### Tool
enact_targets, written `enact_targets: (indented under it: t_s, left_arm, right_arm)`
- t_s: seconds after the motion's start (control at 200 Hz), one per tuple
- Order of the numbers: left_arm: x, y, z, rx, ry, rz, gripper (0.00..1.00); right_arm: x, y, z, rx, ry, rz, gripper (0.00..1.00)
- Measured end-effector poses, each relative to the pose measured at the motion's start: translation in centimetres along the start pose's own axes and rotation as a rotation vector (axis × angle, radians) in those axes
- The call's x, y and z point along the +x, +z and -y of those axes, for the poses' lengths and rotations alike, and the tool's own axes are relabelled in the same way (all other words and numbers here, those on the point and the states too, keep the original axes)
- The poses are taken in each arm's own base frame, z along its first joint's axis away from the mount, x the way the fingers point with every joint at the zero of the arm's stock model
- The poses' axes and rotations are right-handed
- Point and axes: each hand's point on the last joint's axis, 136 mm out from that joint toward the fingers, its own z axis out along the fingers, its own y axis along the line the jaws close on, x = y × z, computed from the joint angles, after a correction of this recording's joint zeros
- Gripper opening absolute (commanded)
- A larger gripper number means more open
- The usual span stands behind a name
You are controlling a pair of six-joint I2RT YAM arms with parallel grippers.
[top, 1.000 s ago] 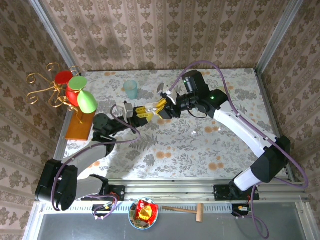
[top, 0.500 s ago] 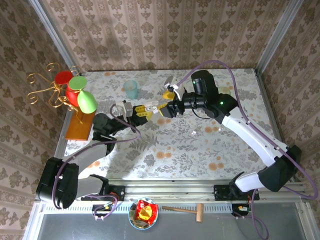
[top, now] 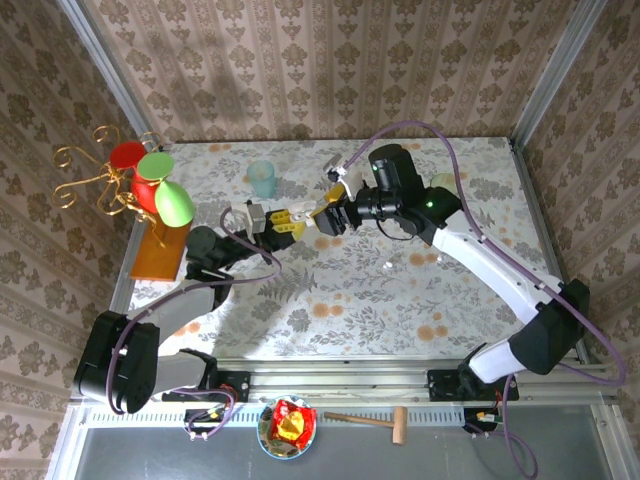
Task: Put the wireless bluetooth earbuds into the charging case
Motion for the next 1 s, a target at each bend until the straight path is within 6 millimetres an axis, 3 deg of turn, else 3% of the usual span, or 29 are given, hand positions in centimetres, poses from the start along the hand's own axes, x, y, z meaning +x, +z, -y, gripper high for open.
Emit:
enact_targets:
  t_s: [0.205, 0.365, 0.66, 1.0]
  left_arm:
    - [0.4, 0.0, -0.4, -0.009, -0.014, -0.011, 0.00]
    - [0.3, 0.0, -0.3, -0.008, -0.010, -0.008, 0.00]
    - [-0.2, 0.1, -0.3, 0.002, 0.006, 0.002, 0.00]
    - [-0.4, 0.1, -0.2, 0.005, 0.009, 0.009, 0.00]
  right_arm:
    - [0.9, 0.9, 0.7, 0.016, 0.023, -0.038, 0.64]
    - [0.7, 0.8, 0.7, 0.017, 0.019, -0.033, 0.70]
    - [-0.7, -1.3, 0.4, 0.031, 0.008, 0.027, 0.70]
    - [-0.6, -0.2, 0.9, 0.028, 0.059, 0.010, 0.69]
